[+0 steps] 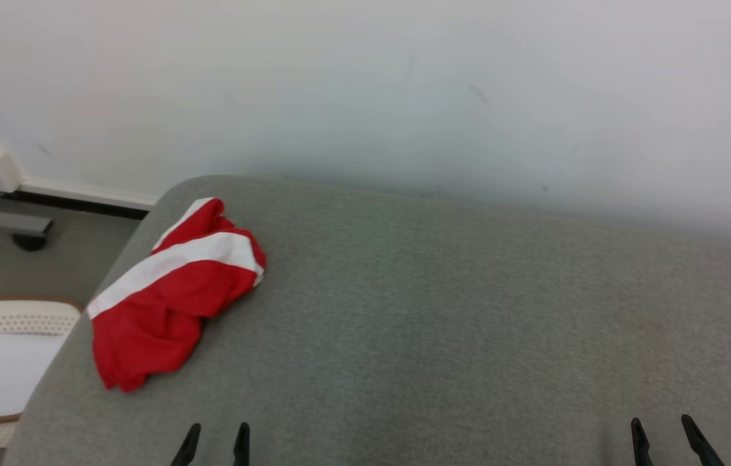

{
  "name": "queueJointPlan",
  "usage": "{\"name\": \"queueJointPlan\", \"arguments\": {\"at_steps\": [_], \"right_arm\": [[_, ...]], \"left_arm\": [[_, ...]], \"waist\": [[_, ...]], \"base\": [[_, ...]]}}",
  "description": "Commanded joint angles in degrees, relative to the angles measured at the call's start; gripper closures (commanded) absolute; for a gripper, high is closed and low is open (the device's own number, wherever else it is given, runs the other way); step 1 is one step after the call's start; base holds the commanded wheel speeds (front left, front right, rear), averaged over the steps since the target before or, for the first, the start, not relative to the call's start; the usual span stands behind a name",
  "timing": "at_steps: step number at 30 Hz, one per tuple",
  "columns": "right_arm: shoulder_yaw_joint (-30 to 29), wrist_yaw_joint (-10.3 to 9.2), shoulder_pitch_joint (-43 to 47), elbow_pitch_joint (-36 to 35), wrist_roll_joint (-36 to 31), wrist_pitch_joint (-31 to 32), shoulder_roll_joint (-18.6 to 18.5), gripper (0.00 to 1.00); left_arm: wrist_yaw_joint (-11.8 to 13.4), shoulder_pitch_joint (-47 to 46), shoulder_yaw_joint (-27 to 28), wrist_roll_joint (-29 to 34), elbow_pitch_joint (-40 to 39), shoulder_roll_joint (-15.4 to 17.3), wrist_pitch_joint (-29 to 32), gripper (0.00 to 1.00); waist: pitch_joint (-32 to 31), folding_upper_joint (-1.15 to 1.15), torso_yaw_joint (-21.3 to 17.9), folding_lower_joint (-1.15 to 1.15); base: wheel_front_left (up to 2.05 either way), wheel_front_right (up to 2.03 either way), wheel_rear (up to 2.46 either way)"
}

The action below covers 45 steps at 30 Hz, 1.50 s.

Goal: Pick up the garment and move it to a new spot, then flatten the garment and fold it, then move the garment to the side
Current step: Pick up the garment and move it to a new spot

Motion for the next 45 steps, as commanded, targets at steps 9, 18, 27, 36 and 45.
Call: {"name": "queueJointPlan", "arguments": {"at_steps": [9, 18, 27, 36, 45], "right_arm": [[2.14, -0.13, -0.03, 1.02, 1.82, -0.15, 0.03, 0.0], [3.34, -0.13, -0.27, 0.74, 1.24, -0.15, 0.02, 0.0], [1.21, -0.13, -4.24, -1.07, -1.07, -0.15, -3.48, 0.0], [-0.53, -0.14, -9.34, -4.88, -2.48, 0.77, -8.62, 0.0], [-1.17, -0.19, -13.41, -10.81, -2.77, 4.88, -13.07, 0.0]], "left_arm": [[-0.61, 2.73, 2.13, 1.2, -0.5, 0.2, -0.01, 0.0], [-2.34, -0.6, 3.62, 1.67, -0.33, 0.9, -0.01, 0.0], [-4.3, -14.63, 5.54, 0.17, 3.51, 3.74, -0.01, 0.0], [-5.11, -35.03, 2.03, -4.38, 15.0, 8.74, 4.26, 0.0], [-5.1, -53.65, -3.23, -15.36, 31.6, 11.92, 12.44, 0.0]], "waist": [[-1.7, 0.0, 11.22, 0.0], [0.41, 0.0, 10.79, 0.0], [10.8, 0.0, 9.66, 0.0], [22.98, 0.0, 9.57, 0.0], [33.04, 0.0, 8.55, 0.0]], "base": [[0.0, 0.0, 0.0], [0.0, 0.0, 0.0], [0.0, 0.0, 0.0], [0.0, 0.0, 0.0], [0.0, 0.0, 0.0]]}}
